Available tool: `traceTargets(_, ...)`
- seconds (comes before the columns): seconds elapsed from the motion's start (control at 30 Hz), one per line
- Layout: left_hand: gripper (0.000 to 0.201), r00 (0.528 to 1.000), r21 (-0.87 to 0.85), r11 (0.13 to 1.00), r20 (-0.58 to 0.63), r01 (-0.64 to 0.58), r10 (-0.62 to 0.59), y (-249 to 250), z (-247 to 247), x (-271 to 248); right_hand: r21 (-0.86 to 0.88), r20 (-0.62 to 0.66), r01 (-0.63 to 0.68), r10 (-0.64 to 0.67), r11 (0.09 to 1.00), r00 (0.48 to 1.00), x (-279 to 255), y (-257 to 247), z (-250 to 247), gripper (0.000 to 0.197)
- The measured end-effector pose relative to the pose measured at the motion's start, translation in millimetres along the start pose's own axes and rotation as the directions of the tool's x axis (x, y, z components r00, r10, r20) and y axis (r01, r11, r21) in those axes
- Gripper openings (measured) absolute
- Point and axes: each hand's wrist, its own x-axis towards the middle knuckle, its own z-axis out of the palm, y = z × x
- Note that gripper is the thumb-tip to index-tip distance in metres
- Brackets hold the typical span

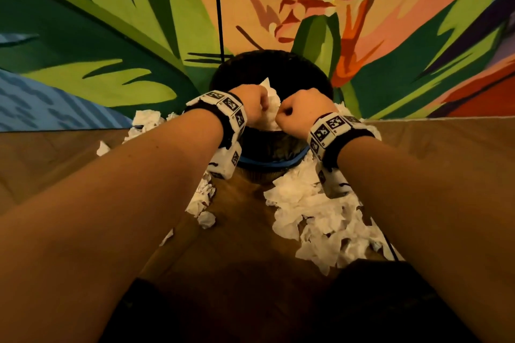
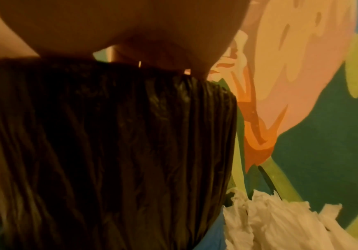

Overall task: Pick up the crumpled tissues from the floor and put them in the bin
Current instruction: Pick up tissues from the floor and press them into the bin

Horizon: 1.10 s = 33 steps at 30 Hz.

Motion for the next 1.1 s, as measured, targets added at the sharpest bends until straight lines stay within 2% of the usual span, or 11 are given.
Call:
traceTargets(0.1, 0.013, 0.999, 0.109, 0.994, 0.033, 0.009, -0.013, -1, -1, 0, -0.049, 0.051, 0.015, -0.013, 0.999, 0.999, -2, -2, 5, 0.037)
traceTargets(0.17, 0.032, 0.997, 0.193, 0.980, 0.056, 0.045, -0.056, -1, 1, 0, -0.063, 0.099, 0.009, -0.003, 0.998, 0.995, -3, -2, 6, 0.041)
traceTargets(0.23, 0.036, 0.992, 0.256, 0.962, 0.047, 0.098, -0.114, -1, 0, -1, -0.067, 0.119, 0.028, -0.020, 0.997, 0.993, -3, -2, 4, 0.041)
traceTargets(0.33, 0.039, 0.996, 0.279, 0.957, 0.007, 0.084, -0.090, 4, -5, -6, -0.090, 0.012, 0.108, -0.108, 0.990, 0.994, -4, -2, -3, 0.033)
traceTargets(0.43, 0.040, 0.992, 0.136, 0.991, -0.124, 0.006, 0.011, 0, -13, -17, -0.073, -0.145, 0.135, -0.145, 0.988, 0.979, -8, -4, -11, 0.030)
traceTargets(0.53, 0.033, 0.940, -0.111, 0.986, -0.331, -0.127, 0.084, -16, -23, -32, 0.085, -0.265, 0.081, -0.056, 0.993, 0.963, -10, -13, -24, 0.035)
traceTargets(0.63, 0.028, 0.856, -0.252, 0.952, -0.516, -0.174, 0.020, -44, -33, -51, 0.262, -0.323, 0.118, -0.028, 0.958, 0.946, -8, -39, -36, 0.034)
traceTargets(0.7, 0.026, 0.829, -0.311, 0.944, -0.553, -0.108, -0.088, -71, -36, -66, 0.314, -0.335, 0.199, -0.087, 0.928, 0.938, -7, -69, -38, 0.033)
traceTargets(0.87, 0.025, 0.865, -0.350, 0.925, -0.407, 0.149, -0.294, -128, -14, -103, 0.360, -0.231, 0.400, -0.335, 0.843, 0.913, -14, -145, -12, 0.028)
traceTargets(1.0, 0.027, 0.927, -0.197, 0.933, -0.165, 0.303, -0.336, -144, 30, -130, 0.396, -0.068, 0.365, -0.370, 0.842, 0.927, -13, -167, 32, 0.028)
traceTargets(1.1, 0.027, 0.924, 0.004, 0.926, 0.066, 0.377, -0.377, -149, 66, -144, 0.388, 0.093, 0.273, -0.332, 0.880, 0.938, -14, -164, 76, 0.026)
